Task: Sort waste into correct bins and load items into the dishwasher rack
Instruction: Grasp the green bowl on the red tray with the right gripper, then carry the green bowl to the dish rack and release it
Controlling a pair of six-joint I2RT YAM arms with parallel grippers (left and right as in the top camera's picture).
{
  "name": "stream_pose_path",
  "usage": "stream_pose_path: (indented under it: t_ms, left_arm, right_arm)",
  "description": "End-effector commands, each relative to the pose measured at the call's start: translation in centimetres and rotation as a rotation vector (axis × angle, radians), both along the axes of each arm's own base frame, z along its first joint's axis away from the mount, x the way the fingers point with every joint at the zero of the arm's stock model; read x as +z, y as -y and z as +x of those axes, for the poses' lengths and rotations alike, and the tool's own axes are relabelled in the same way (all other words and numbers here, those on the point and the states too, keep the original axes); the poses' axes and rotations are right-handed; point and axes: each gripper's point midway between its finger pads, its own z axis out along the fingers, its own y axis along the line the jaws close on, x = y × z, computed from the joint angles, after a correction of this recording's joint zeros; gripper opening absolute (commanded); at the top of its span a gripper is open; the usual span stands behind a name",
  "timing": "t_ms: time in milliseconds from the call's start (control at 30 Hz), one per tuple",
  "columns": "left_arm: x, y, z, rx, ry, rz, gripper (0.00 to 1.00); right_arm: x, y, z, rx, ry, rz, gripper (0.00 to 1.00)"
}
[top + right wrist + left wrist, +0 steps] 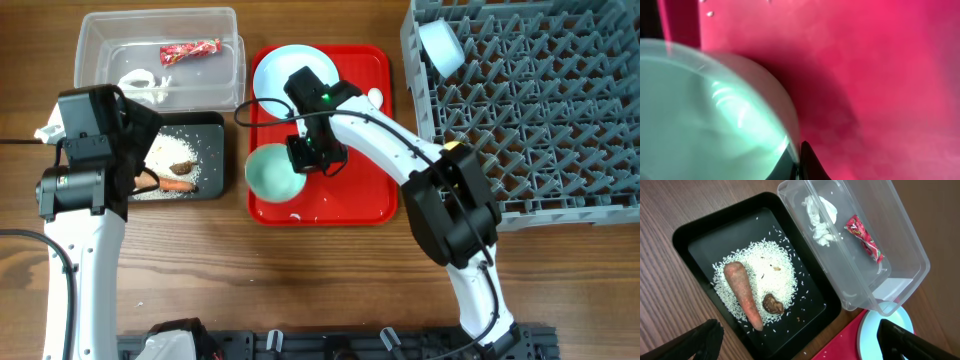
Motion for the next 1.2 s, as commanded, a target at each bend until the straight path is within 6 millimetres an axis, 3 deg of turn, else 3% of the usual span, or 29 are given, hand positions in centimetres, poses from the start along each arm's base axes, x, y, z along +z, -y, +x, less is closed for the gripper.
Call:
stream_pose_path:
  t_ms: [0, 33, 67, 100, 167, 200, 267, 367, 433, 500, 633, 733, 967, 1167]
  left_arm:
    - [0.7, -0.1, 0.1, -0.004, 0.015, 0.013, 1.0]
    - [0.8, -0.1, 0.1, -0.004, 0.016, 0.013, 1.0]
    - [0.8, -0.1, 0.1, -0.004, 0.016, 0.013, 1.0]
    - [0.7, -0.1, 0.1, -0.004, 0.015, 0.013, 1.0]
    - [0.8, -0.1, 0.1, -0.004, 0.016, 0.013, 1.0]
    - [0.8, -0.1, 0.1, -0.004, 0.016, 0.013, 1.0]
    - [0.8, -0.1, 0.1, -0.004, 0.016, 0.013, 1.0]
    - [0.8, -0.1, 0.1, -0.004, 0.016, 0.013, 1.0]
    - [0.8, -0.1, 0.1, -0.004, 0.016, 0.013, 1.0]
    - [0.8, -0.1, 0.1, -0.004, 0.016, 0.013, 1.0]
    - [0.8, -0.1, 0.1, -0.004, 0.016, 0.013, 1.0]
    - [0.8, -0.1, 0.1, -0.004, 0.016, 0.013, 1.0]
    - [0.8, -0.1, 0.1, -0.004, 0.016, 0.013, 1.0]
    - [0.8, -0.1, 0.1, -0.004, 0.016, 0.013, 1.0]
  right_arm:
    - [3.7, 2.8, 2.2, -0.069, 0.065, 0.01, 0.04]
    - [5.7, 4.3, 3.1, -0.089, 0.114, 0.003, 0.04]
    - [9.6, 7.5, 4.6, -0.143, 0.213, -0.024, 0.04]
    - [11.9, 9.5, 5.3, -0.184, 0.275, -0.043, 0.04]
    - [19.2, 17.6, 7.4, -0.366, 0.514, -0.165, 0.04]
    - [21.2, 20.4, 7.7, -0.439, 0.59, -0.228, 0.04]
    - [26.7, 30.4, 6.9, -0.726, 0.797, -0.583, 0.04]
    - [30.1, 36.3, 5.3, -0.739, 0.902, -1.06, 0.04]
    - [30.8, 37.4, 5.3, -0.614, 0.877, -1.28, 0.04]
    - [28.8, 37.0, 7.2, -0.334, 0.754, -1.412, 0.04]
    - [24.2, 36.1, 9.7, -0.074, 0.607, -1.474, 0.04]
    - [21.2, 34.3, 10.7, 0.067, 0.552, -1.446, 0.04]
    - [17.9, 33.2, 11.5, 0.162, 0.496, -1.424, 0.04]
    - [16.4, 33.0, 11.8, 0.187, 0.471, -1.42, 0.04]
